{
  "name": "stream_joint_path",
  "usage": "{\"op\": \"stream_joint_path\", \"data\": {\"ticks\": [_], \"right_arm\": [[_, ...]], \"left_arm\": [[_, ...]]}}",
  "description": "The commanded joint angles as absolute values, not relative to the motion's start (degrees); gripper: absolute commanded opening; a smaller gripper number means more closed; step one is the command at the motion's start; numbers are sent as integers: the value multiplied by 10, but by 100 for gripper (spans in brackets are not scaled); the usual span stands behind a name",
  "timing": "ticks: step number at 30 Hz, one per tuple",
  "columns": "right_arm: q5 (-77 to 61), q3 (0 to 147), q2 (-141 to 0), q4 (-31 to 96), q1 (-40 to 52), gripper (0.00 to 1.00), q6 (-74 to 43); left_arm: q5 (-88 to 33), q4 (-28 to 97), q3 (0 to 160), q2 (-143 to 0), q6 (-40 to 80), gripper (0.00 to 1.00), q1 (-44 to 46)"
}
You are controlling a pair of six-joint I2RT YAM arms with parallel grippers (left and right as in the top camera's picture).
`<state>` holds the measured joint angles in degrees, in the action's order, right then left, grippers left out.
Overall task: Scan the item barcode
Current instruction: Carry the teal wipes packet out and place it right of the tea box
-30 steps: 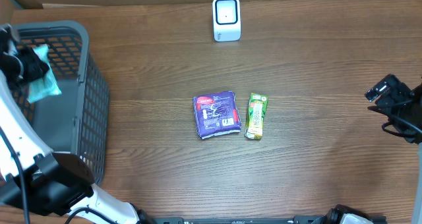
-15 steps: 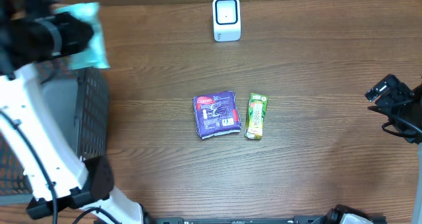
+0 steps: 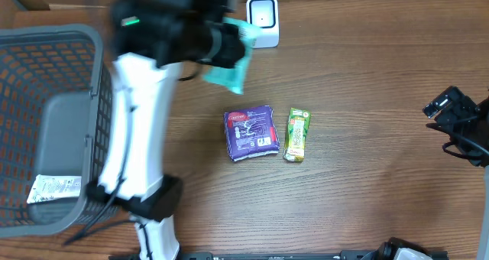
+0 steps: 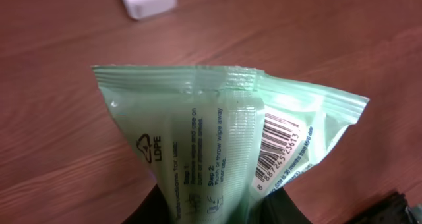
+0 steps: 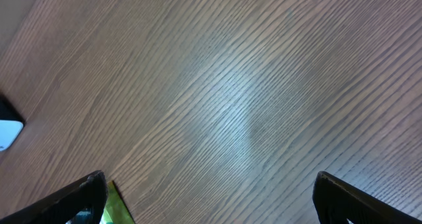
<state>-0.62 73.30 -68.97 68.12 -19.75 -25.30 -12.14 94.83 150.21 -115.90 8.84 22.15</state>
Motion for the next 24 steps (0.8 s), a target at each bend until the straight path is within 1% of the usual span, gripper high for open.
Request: {"op": "stream_joint_path", "data": {"ticks": [1,6,10,18,20,22,24], "right_arm": [[-3,742,-689,678,-199,100,-255],[-3,742,-689,678,-199,100,-255],[-3,742,-689,678,-199,100,-255],[-3,742,-689,678,-199,100,-255],[-3,742,-689,678,-199,100,-255],[-3,742,-689,678,-199,100,-255],[-3,742,-689,678,-199,100,-255]], "left_arm": [[-121,929,1509,-1219,147,14,265],[-143,884,1509,-1306,171,13,324],[-192,837,1509,-1373,183,17,366],[-216,816,1509,-1469,211,17,411],[-238,816,1509,-1489,210,17,419],[-267,811,1509,-1503,210,22,426],[-296,805,1509,-1512,210,31,431]]}}
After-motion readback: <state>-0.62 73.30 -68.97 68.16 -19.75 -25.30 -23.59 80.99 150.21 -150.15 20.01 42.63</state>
